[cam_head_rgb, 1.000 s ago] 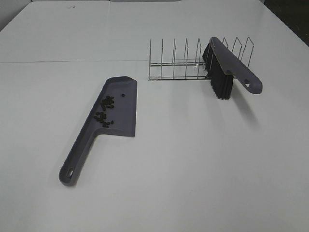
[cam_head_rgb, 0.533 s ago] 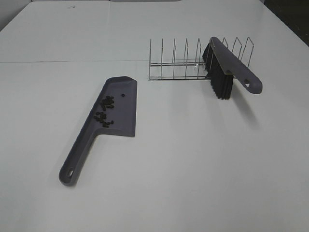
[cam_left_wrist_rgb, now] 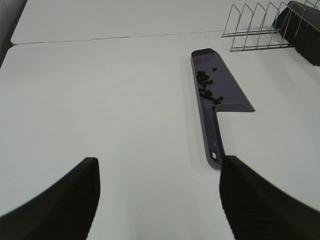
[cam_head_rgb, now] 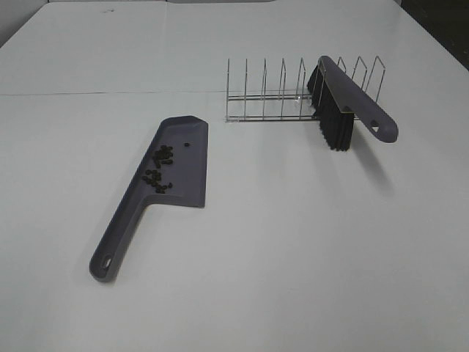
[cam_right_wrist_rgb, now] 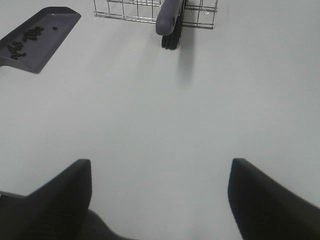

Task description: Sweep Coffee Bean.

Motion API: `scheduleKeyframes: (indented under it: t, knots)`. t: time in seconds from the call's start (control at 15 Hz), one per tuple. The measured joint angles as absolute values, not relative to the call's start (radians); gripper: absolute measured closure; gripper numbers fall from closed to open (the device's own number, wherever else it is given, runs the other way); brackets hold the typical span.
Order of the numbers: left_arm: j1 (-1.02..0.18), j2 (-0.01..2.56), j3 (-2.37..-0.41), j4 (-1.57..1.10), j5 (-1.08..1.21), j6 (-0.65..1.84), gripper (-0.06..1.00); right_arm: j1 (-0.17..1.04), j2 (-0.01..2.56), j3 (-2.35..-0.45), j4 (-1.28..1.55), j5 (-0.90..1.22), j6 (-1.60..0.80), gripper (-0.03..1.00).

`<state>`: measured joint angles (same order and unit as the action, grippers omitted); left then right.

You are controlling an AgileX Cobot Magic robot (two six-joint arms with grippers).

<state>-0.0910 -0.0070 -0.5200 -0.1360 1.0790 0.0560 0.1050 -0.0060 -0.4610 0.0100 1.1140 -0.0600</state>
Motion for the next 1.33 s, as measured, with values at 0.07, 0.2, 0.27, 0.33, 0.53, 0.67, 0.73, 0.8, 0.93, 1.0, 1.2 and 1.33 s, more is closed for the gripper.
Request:
scheduleKeyframes:
  t: [0.07, 0.2, 0.27, 0.33, 0.53, 0.67, 0.73, 0.8, 0.93, 1.0, 1.2, 1.33]
  knots:
    - [-0.067, -0.007, -0.520, -0.136, 1.079, 0.056, 0.34, 0.105, -0.006, -0.461, 0.010, 1.113, -0.060, 0.34]
    - [-0.022, -0.007, -0.520, -0.136, 1.079, 0.056, 0.34, 0.105, -0.006, -0.461, 0.018, 1.113, -0.059, 0.34]
    - [-0.016, -0.007, -0.520, -0.136, 1.079, 0.056, 0.34, 0.105, -0.006, -0.461, 0.028, 1.113, -0.059, 0.34]
    - [-0.015, -0.007, -0.520, -0.136, 1.079, 0.056, 0.34, 0.105, -0.006, -0.461, 0.039, 1.113, -0.059, 0.34]
    - [-0.015, -0.007, -0.520, -0.136, 1.079, 0.056, 0.34, 0.105, -0.006, -0.461, 0.041, 1.113, -0.059, 0.34]
    - [-0.015, -0.007, -0.520, -0.136, 1.079, 0.056, 0.34, 0.105, -0.006, -0.461, 0.041, 1.113, -0.059, 0.34]
    - [-0.015, -0.007, -0.520, -0.136, 1.079, 0.056, 0.34, 0.105, -0.006, -0.461, 0.041, 1.113, -0.059, 0.34]
    - [-0.015, -0.007, -0.520, -0.136, 1.079, 0.056, 0.34, 0.105, -0.006, -0.461, 0.041, 1.113, -0.059, 0.34]
    - [-0.015, -0.007, -0.520, -0.136, 1.079, 0.056, 0.34, 0.105, -0.006, -0.461, 0.041, 1.113, -0.059, 0.34]
    - [-0.015, -0.007, -0.520, -0.136, 1.079, 0.056, 0.34, 0.105, -0.006, -0.461, 0.041, 1.113, -0.059, 0.34]
    - [-0.015, -0.007, -0.520, -0.136, 1.079, 0.056, 0.34, 0.105, -0.006, -0.461, 0.041, 1.113, -0.059, 0.34]
    - [-0.015, -0.007, -0.520, -0.136, 1.079, 0.056, 0.34, 0.105, -0.006, -0.461, 0.041, 1.113, -0.059, 0.34]
